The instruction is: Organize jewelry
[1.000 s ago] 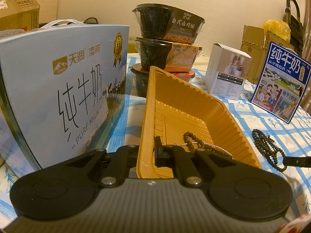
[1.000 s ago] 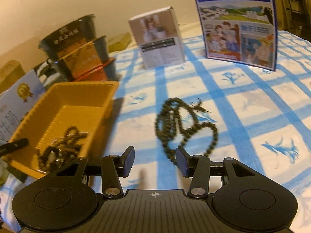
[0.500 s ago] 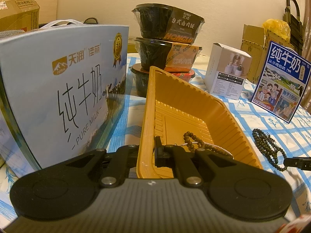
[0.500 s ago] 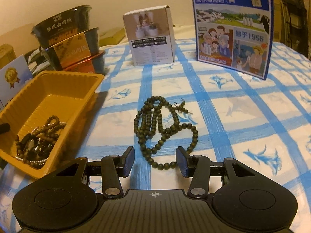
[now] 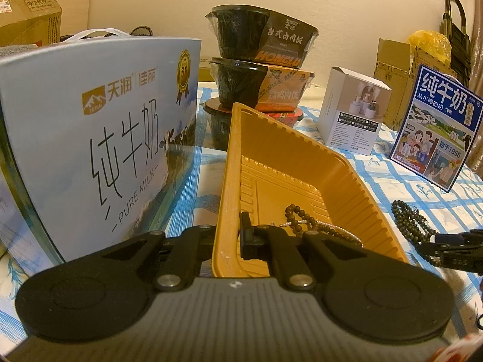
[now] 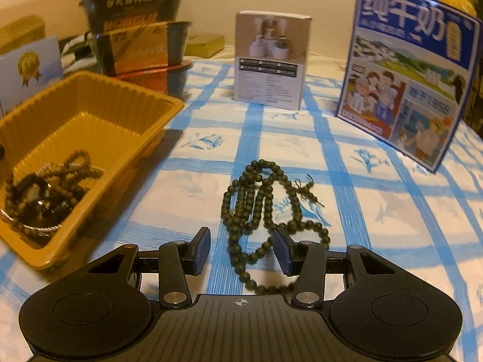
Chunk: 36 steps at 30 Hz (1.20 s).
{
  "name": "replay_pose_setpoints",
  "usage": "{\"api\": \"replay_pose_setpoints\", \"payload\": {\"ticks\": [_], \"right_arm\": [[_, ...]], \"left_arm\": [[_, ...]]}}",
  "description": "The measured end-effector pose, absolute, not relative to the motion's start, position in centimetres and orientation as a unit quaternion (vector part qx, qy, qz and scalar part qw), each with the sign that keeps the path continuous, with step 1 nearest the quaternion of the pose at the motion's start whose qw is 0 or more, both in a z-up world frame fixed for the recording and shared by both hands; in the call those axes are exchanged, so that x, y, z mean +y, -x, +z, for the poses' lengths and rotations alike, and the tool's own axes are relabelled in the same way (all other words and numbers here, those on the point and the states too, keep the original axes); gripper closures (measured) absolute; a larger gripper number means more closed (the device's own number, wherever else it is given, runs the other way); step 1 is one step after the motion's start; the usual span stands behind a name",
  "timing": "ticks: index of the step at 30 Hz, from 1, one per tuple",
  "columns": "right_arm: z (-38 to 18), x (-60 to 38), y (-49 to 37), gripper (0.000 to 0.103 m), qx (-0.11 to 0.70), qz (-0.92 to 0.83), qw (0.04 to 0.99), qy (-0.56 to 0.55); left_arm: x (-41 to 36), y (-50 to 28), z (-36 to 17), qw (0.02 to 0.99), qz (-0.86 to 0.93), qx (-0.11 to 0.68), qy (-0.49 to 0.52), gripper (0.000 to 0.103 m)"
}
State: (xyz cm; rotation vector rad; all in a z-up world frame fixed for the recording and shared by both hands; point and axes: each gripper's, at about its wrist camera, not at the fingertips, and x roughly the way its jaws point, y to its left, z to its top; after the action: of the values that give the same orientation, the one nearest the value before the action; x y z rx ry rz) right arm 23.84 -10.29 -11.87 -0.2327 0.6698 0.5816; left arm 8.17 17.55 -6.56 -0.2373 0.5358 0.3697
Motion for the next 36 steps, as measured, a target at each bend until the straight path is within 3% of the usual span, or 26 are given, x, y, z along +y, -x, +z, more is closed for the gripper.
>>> {"api": "replay_pose_setpoints", "payload": {"ticks": [5, 7, 9, 16, 24, 26, 28, 36], "right_arm": [[-13.0, -9.1, -24.6, 0.076, 0.312, 0.279, 0.896, 0.148], [-13.1, -9.0, -24.7, 0.091, 0.302, 0.275, 0.899, 0.158], [-12.7, -9.7, -24.8, 0.096, 0.294, 0.275, 0.905, 0.136], [-10.8, -15.4, -26.2, 0.096, 0.304, 0.215, 0.928, -0.007], [-11.4, -20.8, -26.9, 0.095, 0.354, 0.143, 0.923, -0.045], [-11.6, -21.6, -26.7, 0.089, 0.362, 0.131, 0.922, -0.045], [-11.5, -22.1, -26.2, 0.071, 0.363, 0.131, 0.922, -0.047], [-9.8, -17.2, -24.4, 0.070, 0.314, 0.249, 0.916, -0.024]], "left_arm": [[17.5, -8.2, -6.6, 0.941, 0.181, 0.263, 0.116, 0.097], [17.6, -8.2, -6.5, 0.940, 0.181, 0.263, 0.117, 0.097], [17.5, -8.2, -6.5, 0.941, 0.180, 0.263, 0.116, 0.097], [17.5, -8.1, -6.6, 0.941, 0.180, 0.262, 0.117, 0.097], [17.4, -8.0, -6.7, 0.941, 0.181, 0.262, 0.117, 0.097], [17.4, -8.0, -6.7, 0.941, 0.181, 0.262, 0.116, 0.097], [17.4, -8.0, -6.7, 0.941, 0.181, 0.262, 0.116, 0.097], [17.3, -8.0, -6.7, 0.941, 0.180, 0.262, 0.116, 0.097]]}}
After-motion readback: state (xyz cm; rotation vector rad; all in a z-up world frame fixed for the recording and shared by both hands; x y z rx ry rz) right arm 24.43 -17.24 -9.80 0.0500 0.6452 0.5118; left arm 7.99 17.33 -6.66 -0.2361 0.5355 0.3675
